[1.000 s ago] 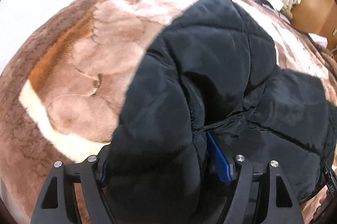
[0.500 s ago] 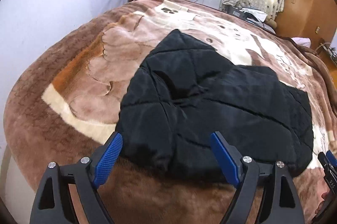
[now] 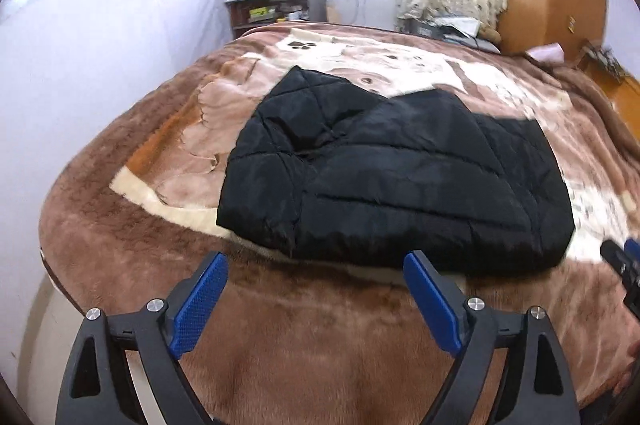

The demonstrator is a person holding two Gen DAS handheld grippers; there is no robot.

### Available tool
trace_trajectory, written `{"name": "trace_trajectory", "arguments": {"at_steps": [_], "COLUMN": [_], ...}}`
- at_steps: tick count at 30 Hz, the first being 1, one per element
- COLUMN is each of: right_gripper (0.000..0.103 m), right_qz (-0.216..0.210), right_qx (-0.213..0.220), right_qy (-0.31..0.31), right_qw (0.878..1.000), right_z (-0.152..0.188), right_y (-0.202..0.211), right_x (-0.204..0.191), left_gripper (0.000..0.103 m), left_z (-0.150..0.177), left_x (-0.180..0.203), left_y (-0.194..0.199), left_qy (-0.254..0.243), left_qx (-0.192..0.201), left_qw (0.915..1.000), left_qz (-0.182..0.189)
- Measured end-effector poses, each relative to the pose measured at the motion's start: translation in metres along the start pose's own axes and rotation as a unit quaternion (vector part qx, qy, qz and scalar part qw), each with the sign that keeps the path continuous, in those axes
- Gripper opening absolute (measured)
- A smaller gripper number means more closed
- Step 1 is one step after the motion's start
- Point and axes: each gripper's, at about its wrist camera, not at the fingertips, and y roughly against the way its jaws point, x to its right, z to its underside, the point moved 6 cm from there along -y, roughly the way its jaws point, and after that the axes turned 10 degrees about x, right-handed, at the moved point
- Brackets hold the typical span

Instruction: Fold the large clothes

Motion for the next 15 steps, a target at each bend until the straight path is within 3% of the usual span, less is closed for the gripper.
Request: {"name": "trace_trajectory", "arguments": {"at_steps": [9,15], "right_gripper": [0.077,0.077], "right_qz": [-0.011,-0.009], "right_qx": [0.017,0.022], "right_qy": [0.006,-0.003], "right_qw": [1.000,1.000], "right_z": [0.012,0.016], "right_y": [0.039,0.047], "right_x": [-0.015,-0.013], "left_gripper": [0.090,0.090], "left_z": [0.017,0.017], "left_x": [0.017,0.017], "left_y": [0.036,0.051], "left_qy": [0.011,0.014], "left_qx": [0.010,0.021], "left_qw": [0.9993,0.9992], "left_qz": [0.033,0.032]}}
